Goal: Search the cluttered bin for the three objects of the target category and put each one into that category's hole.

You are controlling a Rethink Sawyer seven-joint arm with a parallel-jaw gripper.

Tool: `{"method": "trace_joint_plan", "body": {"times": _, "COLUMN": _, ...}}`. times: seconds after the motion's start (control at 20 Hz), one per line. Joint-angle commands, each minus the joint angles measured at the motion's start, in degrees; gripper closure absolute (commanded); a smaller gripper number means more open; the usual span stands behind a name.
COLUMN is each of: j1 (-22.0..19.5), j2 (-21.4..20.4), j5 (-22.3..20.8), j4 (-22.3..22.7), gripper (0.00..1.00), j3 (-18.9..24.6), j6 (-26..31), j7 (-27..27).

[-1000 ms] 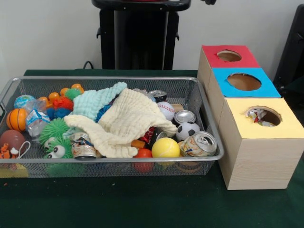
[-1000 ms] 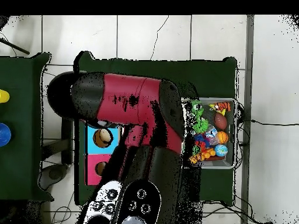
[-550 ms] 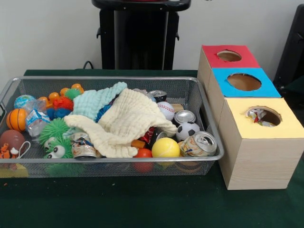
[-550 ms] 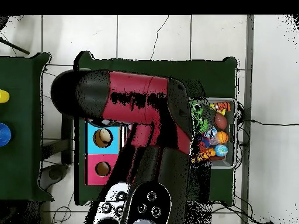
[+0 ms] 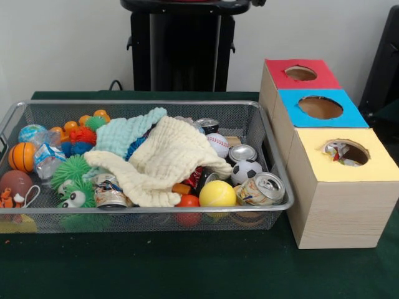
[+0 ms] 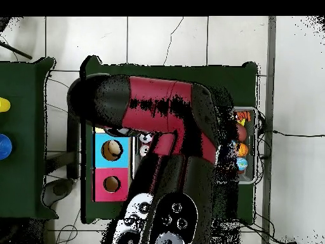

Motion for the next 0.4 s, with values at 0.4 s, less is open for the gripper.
{"method": "trace_joint_plan", "body": {"times": 0.4, "j1": -1.73, "j2": -0.23, "j5": -3.29, "j4": 4.79, "gripper": 1.0, "j3": 6.99, "j6": -2.21, "j7": -7.32}}
